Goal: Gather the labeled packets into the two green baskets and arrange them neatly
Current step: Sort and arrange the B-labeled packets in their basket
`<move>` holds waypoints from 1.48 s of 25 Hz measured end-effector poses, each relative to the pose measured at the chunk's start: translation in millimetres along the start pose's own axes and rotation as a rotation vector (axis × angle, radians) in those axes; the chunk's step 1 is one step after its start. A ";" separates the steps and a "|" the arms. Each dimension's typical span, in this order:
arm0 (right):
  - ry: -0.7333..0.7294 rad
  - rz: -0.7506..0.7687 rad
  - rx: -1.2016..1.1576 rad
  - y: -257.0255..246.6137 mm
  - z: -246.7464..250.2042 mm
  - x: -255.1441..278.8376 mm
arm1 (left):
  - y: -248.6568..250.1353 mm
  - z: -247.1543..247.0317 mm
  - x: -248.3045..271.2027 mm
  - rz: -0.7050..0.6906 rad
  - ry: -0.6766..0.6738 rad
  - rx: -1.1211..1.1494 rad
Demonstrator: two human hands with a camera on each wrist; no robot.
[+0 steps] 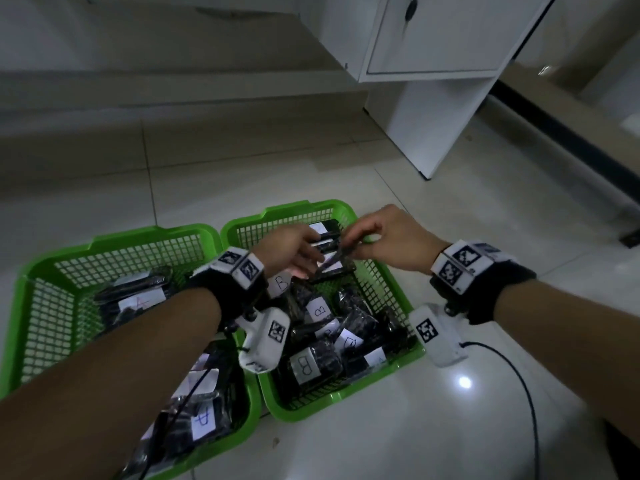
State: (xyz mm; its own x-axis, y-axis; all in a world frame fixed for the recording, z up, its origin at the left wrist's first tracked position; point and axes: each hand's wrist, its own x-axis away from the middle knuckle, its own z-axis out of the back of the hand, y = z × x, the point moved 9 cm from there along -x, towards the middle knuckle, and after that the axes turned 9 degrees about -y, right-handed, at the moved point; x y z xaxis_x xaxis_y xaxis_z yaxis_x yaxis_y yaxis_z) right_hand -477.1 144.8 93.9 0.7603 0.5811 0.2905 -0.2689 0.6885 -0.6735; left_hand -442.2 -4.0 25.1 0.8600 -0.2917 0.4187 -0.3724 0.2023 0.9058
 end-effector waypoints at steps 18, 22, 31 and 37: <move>-0.159 0.164 -0.708 -27.7 -3.2 -12.4 | 86.5 54.1 38.4 -0.003 0.117 -0.402; -0.173 0.228 -0.800 -18.2 -10.5 -17.4 | 99.1 44.8 54.1 0.102 0.125 -0.602; -0.070 0.518 0.145 -37.3 -34.6 -41.8 | 79.8 65.3 56.7 0.158 0.357 -0.698; -0.179 0.436 0.518 -37.2 -67.4 -83.6 | 33.5 74.3 64.5 0.274 0.438 -0.790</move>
State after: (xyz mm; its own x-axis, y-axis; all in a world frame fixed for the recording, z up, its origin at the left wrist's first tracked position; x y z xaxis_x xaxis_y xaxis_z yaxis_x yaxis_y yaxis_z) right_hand -490.8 41.4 48.9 0.4218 0.8832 0.2051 -0.8081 0.4688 -0.3567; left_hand -425.2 -85.5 87.3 0.8918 0.2050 0.4032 -0.3750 0.8336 0.4055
